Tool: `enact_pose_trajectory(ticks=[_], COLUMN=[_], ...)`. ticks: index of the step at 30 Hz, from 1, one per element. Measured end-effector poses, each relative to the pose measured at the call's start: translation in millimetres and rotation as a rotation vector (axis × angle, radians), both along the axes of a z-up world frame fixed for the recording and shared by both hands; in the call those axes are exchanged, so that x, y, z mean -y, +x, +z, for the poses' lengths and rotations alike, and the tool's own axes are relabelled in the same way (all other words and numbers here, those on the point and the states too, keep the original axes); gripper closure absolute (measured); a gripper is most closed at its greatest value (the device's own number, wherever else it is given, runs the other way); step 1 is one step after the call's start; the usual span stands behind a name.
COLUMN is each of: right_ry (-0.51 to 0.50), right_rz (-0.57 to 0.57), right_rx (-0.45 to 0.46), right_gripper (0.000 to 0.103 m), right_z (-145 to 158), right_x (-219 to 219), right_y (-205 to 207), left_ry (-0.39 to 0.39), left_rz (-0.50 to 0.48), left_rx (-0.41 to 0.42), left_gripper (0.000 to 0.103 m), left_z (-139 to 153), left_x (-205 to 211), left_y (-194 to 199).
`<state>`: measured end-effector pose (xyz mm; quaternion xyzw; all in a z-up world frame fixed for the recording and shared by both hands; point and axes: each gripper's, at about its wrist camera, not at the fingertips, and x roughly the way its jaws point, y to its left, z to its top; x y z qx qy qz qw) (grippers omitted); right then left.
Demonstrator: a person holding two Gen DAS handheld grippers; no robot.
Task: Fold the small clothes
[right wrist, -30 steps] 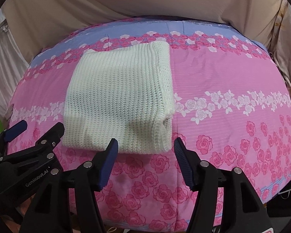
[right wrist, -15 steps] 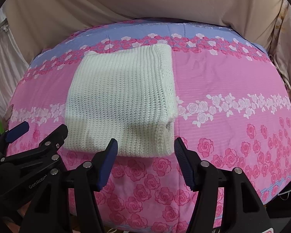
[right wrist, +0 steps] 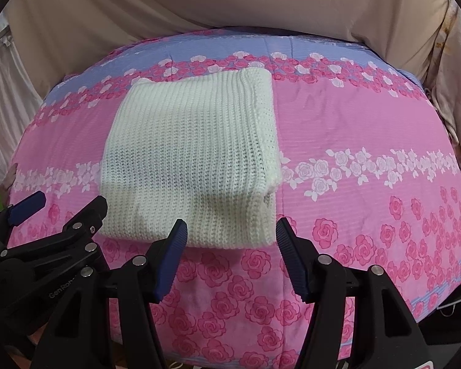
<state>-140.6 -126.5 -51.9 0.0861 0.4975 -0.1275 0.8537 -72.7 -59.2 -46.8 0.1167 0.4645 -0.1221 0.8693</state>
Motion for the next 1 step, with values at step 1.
enact_pose_trajectory(ticks=[1], right_ry=[0.000], right_rz=[-0.001], right_rx=[-0.001], right_gripper=[0.044], right_z=[-0.3], right_x=[-0.1], right_y=[0.1], left_ry=[0.001], left_rz=[0.000], left_rx=[-0.001], left_gripper=[0.014], left_z=[-0.2], left_x=[0.1], left_y=[-0.1])
